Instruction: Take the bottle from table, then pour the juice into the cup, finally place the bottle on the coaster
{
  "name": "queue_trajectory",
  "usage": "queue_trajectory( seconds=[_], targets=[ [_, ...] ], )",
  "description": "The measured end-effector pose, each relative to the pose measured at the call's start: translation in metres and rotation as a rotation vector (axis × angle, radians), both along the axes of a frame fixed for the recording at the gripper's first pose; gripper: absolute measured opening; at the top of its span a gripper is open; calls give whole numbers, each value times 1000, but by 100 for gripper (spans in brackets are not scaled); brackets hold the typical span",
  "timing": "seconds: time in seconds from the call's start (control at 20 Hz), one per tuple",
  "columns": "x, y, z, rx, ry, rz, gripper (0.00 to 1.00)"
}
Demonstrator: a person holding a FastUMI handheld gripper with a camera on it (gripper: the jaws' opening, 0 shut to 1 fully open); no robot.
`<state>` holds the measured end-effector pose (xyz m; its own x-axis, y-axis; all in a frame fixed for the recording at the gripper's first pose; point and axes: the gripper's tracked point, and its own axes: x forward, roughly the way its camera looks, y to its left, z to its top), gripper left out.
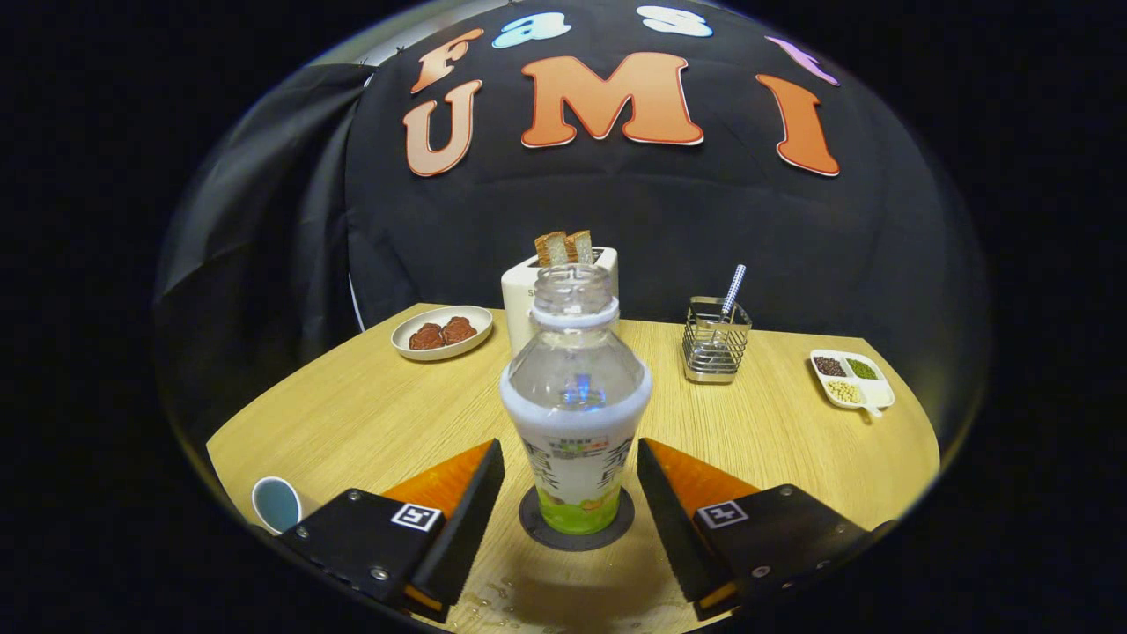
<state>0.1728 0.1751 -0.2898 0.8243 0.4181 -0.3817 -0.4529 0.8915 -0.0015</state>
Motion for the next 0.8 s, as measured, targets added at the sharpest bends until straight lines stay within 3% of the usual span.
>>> queue_trajectory(
  seconds=[0.1,0.35,0.8],
  targets=[
    [-11,-9,6,-9,5,-16,97],
    [-47,-46,61,23,-27,-81,97],
    [-108,-150,218,26,-195,-299,97]
  ],
)
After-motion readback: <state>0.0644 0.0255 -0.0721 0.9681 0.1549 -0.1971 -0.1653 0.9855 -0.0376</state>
